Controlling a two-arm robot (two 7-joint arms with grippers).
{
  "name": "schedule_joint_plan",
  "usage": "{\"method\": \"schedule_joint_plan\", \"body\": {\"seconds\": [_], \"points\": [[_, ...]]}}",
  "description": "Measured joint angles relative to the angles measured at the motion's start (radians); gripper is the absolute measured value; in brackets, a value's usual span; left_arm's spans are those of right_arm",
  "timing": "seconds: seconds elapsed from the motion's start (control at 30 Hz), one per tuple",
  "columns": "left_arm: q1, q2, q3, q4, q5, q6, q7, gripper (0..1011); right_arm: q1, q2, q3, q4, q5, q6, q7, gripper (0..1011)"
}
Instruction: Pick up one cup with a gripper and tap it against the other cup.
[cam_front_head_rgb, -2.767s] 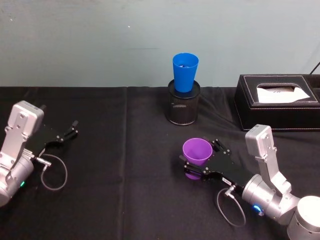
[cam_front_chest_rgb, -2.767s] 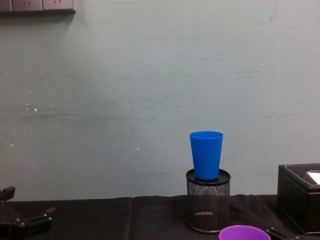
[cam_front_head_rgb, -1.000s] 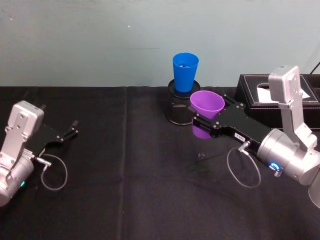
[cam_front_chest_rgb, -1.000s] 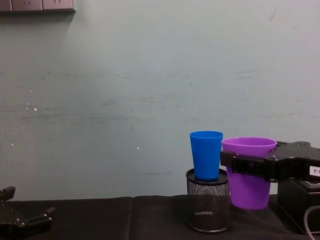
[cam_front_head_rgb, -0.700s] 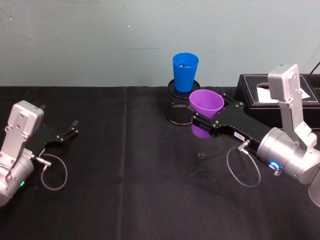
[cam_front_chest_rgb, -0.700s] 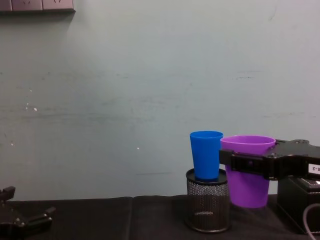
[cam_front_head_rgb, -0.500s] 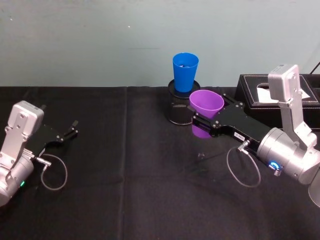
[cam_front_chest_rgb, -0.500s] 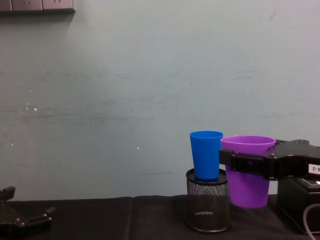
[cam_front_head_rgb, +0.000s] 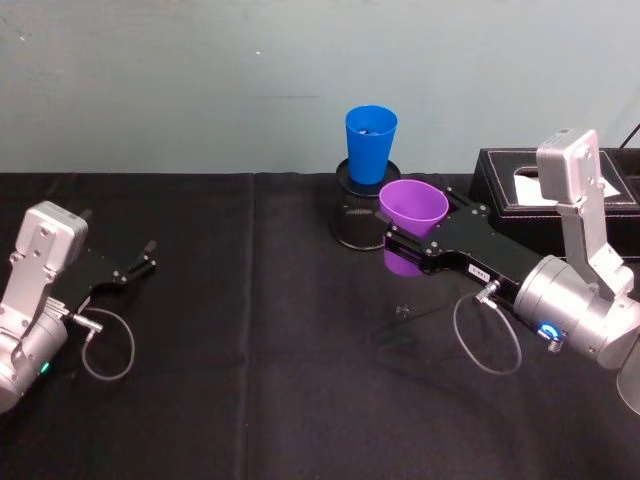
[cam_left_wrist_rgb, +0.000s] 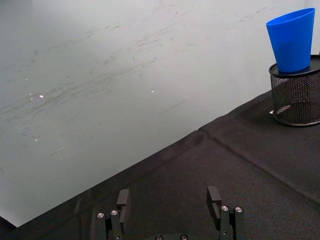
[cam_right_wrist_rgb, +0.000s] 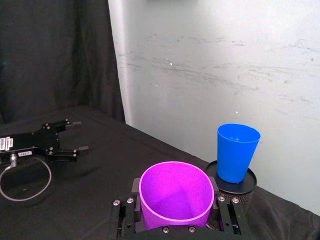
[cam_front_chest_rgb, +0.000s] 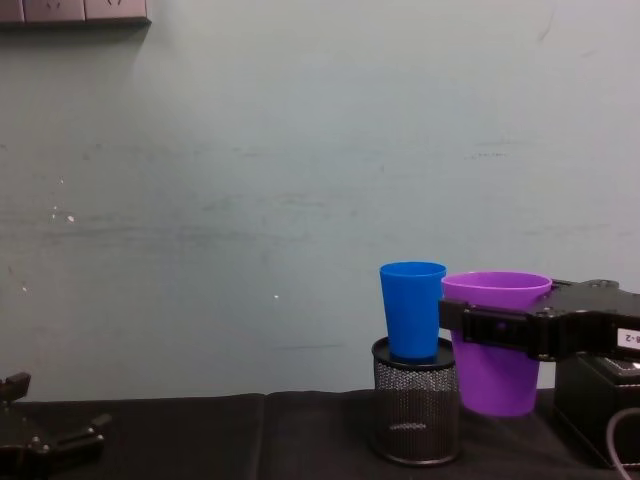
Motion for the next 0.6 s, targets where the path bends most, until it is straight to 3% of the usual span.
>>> {"method": "schedule_joint_plan", "body": {"seconds": [0.6], "points": [[0.000,0.000,0.000,0.000,0.000,0.000,0.000,1000,0.000,0.000,0.000,0.000,-0.001,-0.001,0.000,747]]}}
